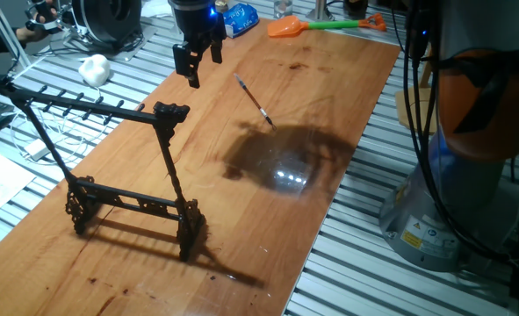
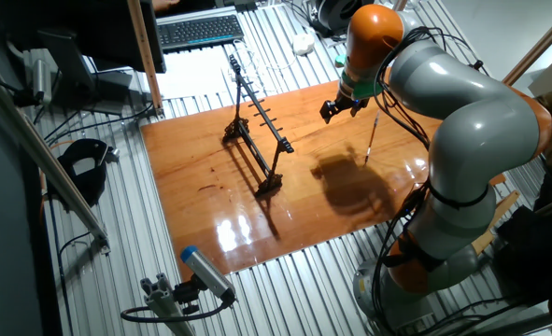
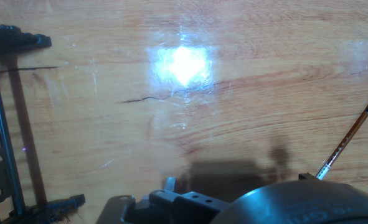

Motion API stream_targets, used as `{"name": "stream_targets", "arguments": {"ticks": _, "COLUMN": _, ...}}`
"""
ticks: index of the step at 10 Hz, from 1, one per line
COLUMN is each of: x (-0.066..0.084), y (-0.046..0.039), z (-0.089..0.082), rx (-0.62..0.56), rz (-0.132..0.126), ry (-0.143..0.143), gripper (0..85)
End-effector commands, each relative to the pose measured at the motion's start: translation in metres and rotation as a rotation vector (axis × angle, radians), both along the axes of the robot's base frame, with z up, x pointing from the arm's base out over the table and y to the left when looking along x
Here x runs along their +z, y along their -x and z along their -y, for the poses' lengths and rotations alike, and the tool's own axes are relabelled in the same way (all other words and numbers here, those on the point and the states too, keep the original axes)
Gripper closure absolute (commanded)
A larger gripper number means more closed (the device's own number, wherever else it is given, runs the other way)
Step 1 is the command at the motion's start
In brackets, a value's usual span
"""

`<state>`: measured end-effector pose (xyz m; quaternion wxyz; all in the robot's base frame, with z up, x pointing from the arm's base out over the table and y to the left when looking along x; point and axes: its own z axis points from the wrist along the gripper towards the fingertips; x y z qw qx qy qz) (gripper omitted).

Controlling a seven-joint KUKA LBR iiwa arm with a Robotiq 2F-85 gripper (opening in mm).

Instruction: Place the brush on the pen rack

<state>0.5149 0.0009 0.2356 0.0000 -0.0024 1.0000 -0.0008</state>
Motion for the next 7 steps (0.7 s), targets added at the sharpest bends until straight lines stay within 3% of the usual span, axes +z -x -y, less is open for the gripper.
{"name": "stream_targets", "arguments": {"ticks": 1, "x": 0.0002, "y": 0.0000, "z": 0.0002, "rx": 0.051, "rz": -0.172, "ry": 0.020, "gripper": 85.0}}
{"name": "stream_targets", "arguments": {"ticks": 7, "x": 0.0003, "y": -0.0002, "z": 0.0002, "rx": 0.045, "rz": -0.174, "ry": 0.022, "gripper": 85.0}}
